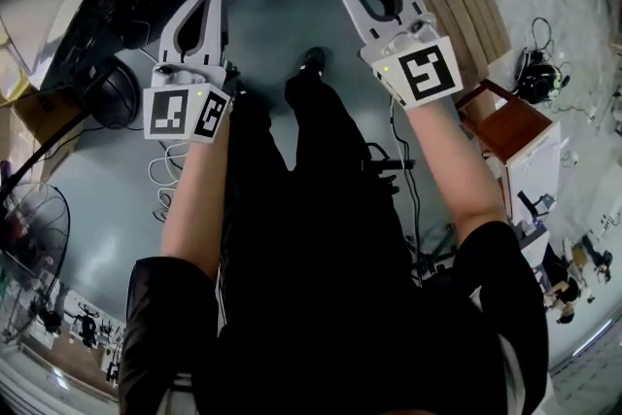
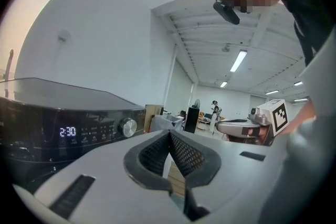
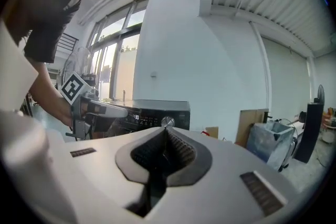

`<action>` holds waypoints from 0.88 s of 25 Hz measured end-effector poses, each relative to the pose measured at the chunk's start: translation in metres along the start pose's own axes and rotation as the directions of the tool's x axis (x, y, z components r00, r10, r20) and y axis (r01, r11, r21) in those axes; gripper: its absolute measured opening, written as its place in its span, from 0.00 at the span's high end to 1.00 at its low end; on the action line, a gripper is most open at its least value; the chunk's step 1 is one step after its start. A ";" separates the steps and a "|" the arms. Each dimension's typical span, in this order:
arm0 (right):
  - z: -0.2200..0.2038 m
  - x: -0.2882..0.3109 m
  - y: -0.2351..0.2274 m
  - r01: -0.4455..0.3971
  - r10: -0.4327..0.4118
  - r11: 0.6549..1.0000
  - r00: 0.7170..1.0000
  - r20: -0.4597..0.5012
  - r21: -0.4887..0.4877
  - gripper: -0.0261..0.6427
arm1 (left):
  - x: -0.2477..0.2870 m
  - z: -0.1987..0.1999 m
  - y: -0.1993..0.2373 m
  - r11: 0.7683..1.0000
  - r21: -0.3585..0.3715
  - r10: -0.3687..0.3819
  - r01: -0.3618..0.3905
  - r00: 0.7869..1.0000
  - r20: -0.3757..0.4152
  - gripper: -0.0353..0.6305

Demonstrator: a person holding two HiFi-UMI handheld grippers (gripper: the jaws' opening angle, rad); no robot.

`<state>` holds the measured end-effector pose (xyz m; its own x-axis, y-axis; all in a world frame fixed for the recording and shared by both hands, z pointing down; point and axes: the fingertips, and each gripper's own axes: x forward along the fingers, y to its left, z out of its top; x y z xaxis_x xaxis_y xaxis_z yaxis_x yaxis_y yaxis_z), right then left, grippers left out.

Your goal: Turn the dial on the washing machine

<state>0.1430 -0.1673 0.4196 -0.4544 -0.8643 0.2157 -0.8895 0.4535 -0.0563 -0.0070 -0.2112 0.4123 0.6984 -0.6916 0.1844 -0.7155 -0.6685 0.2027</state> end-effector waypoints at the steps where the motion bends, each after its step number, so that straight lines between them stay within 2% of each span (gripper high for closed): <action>1: 0.013 -0.015 -0.006 0.008 -0.007 1.000 1.000 0.009 -0.016 0.93 | -0.005 0.014 -0.009 1.000 -0.002 -0.005 0.005 1.000 0.011 0.92; 3: 0.039 -0.037 -0.008 0.003 -0.001 0.998 0.999 0.033 -0.066 0.93 | -0.022 0.040 -0.023 1.000 0.014 -0.010 0.010 1.000 0.029 0.92; 5: 0.061 -0.050 0.000 0.002 0.000 0.998 0.999 0.037 -0.070 0.93 | -0.043 0.062 -0.030 1.000 0.028 -0.012 0.011 0.999 0.041 0.93; 10: 0.108 -0.072 0.037 -0.022 0.029 0.997 0.995 0.095 -0.071 0.93 | -0.106 0.100 -0.043 0.999 -0.020 -0.033 0.035 0.995 0.095 0.92; 14: 0.136 -0.089 0.079 -0.060 0.067 0.997 0.988 0.137 -0.057 0.93 | -0.162 0.110 -0.052 1.000 0.000 0.019 -0.019 0.992 0.127 0.93; 22: 0.146 -0.154 0.178 -0.122 0.124 0.992 0.980 0.157 -0.022 0.93 | -0.309 0.110 -0.084 0.991 -0.028 0.131 -0.128 0.968 0.212 0.93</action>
<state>0.0479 0.0148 0.2338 -0.5630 -0.8249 0.0513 -0.8262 0.5601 -0.0608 -0.1645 0.0285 0.2327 0.5793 -0.8151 0.0012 -0.7981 -0.5669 0.2043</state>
